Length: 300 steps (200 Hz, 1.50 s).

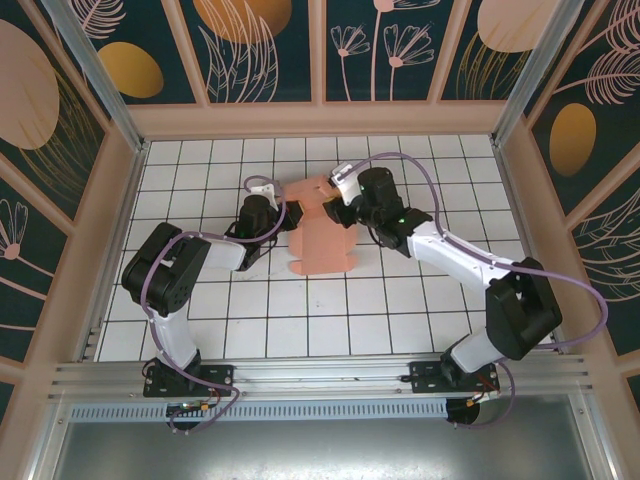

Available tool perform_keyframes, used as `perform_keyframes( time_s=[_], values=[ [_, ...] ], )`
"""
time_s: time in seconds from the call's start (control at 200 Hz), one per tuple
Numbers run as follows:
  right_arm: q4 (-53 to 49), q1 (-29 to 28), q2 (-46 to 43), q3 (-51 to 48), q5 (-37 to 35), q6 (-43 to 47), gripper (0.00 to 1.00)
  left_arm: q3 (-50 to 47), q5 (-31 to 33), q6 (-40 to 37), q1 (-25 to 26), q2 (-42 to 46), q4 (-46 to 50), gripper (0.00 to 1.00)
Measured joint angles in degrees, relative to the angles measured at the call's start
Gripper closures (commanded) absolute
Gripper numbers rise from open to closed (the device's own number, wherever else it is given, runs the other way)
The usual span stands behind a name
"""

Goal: Fold the paper box

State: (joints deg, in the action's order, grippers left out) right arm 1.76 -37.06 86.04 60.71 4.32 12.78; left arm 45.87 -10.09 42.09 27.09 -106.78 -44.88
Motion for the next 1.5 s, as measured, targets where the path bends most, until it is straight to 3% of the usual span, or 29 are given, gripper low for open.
perform_keyframes(
  time_s=[0.345,0.611,0.816,0.891,0.931,1.116,1.191,1.276,1.336,1.396,1.501],
  values=[
    [-0.72,-5.07,3.93,2.99,-13.33,2.95,0.67,0.02,0.33,0.2,-0.48,-0.66,1.22,1.0],
    [3.87,-11.02,8.61,3.67,-32.81,6.23,0.87,0.02,1.53,0.22,-0.66,-0.68,3.02,1.0],
    [10.34,-14.84,13.88,4.92,-47.69,12.26,0.79,0.02,1.53,0.63,-0.81,-0.68,2.95,1.0],
    [11.98,-15.69,15.06,4.92,-51.06,14.08,0.87,0.02,1.53,0.63,-0.81,-0.68,2.97,1.0],
    [12.79,-16.0,15.28,4.92,-52.46,15.06,1.0,0.02,1.53,0.63,-0.81,-0.68,2.97,1.0],
    [15.98,-16.74,15.28,4.94,-55.8,17.38,1.0,0.17,1.36,1.09,-0.85,-0.68,1.7,1.0],
    [16.57,-17.05,15.41,4.96,-56.83,17.94,0.71,0.35,1.29,1.25,-0.85,-0.68,1.38,1.0],
    [17.55,-17.18,16.61,5.84,-57.27,18.69,0.69,0.42,0.74,1.07,-0.72,-0.68,1.38,1.0],
    [17.97,-17.31,17.68,6.62,-57.94,18.86,0.78,0.44,0.61,1.07,-0.55,-0.68,1.44,1.0],
    [18.47,-17.31,18.29,7.21,-58.77,19.56,1.0,0.44,0.72,1.09,-0.59,-0.68,1.86,1.0],
    [19.37,-17.29,18.43,7.74,-59.82,19.89,1.0,0.44,0.87,1.27,-0.74,-0.68,1.92,1.0]
  ],
)
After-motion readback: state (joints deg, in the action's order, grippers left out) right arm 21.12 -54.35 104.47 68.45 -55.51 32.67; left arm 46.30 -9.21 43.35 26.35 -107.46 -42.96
